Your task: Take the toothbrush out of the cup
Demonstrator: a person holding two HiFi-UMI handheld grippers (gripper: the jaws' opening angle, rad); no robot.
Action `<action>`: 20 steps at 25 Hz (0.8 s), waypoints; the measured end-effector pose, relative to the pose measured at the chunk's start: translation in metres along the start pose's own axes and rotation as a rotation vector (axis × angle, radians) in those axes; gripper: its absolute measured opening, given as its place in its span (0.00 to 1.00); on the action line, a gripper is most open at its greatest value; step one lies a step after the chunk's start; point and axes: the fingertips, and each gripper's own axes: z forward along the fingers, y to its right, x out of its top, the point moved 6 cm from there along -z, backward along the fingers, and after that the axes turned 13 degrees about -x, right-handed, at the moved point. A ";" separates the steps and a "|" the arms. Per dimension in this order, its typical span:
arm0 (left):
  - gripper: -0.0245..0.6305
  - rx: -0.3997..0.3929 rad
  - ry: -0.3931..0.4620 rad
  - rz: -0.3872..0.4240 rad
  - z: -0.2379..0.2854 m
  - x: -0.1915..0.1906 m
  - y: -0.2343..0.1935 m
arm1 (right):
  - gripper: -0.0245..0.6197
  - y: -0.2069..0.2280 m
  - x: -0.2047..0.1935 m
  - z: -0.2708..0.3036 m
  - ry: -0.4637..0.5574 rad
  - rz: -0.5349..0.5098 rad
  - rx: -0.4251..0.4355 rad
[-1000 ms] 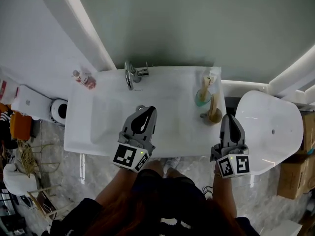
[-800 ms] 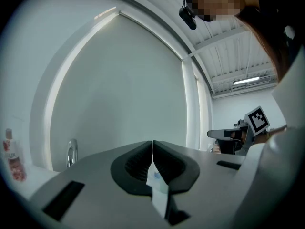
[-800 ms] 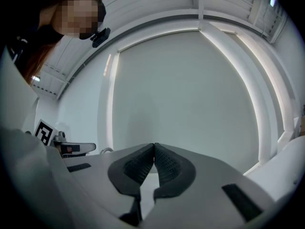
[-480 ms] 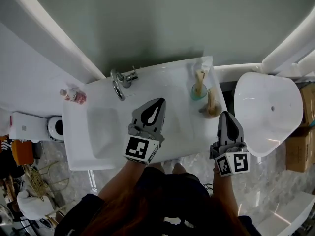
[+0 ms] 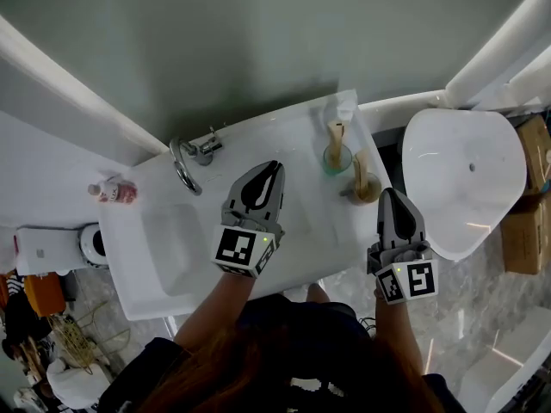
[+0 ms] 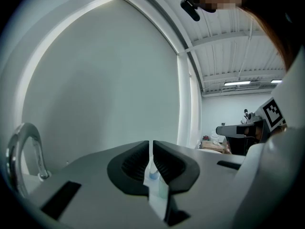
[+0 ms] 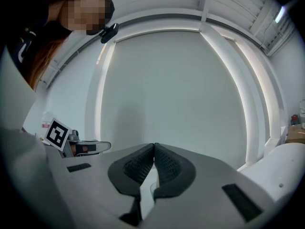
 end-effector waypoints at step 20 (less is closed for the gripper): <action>0.34 -0.236 -0.243 -0.046 0.171 -0.093 -0.001 | 0.06 0.045 -0.032 0.047 -0.068 0.018 -0.044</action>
